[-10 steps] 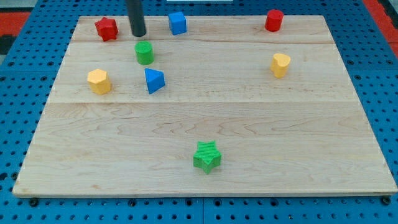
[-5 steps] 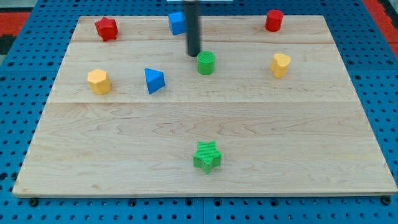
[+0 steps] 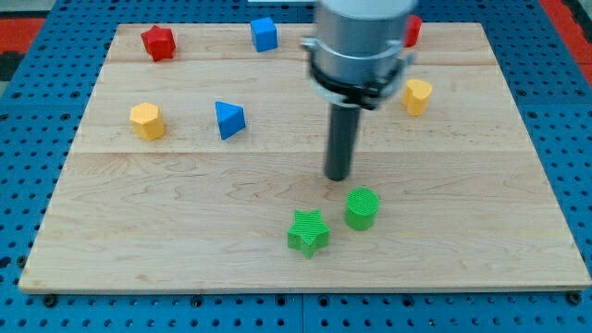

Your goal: Move the green circle towards the bottom right of the board

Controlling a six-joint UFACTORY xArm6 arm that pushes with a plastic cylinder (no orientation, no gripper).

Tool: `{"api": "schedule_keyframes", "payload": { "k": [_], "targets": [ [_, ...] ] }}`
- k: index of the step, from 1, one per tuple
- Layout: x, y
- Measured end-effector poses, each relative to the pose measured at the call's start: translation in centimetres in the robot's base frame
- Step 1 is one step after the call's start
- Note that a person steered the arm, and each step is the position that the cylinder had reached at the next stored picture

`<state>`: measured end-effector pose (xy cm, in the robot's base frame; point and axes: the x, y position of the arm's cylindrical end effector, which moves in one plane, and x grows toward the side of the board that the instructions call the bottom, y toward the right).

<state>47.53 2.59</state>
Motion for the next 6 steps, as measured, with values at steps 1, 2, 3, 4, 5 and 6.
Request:
{"api": "schedule_keyframes", "payload": {
  "k": [1, 2, 3, 4, 5, 6],
  "targets": [
    [6.0, 1.1],
    [8.2, 7.7],
    [6.0, 8.8],
    [4.5, 7.6],
    [4.4, 13.8],
    [4.0, 13.2]
  ]
}}
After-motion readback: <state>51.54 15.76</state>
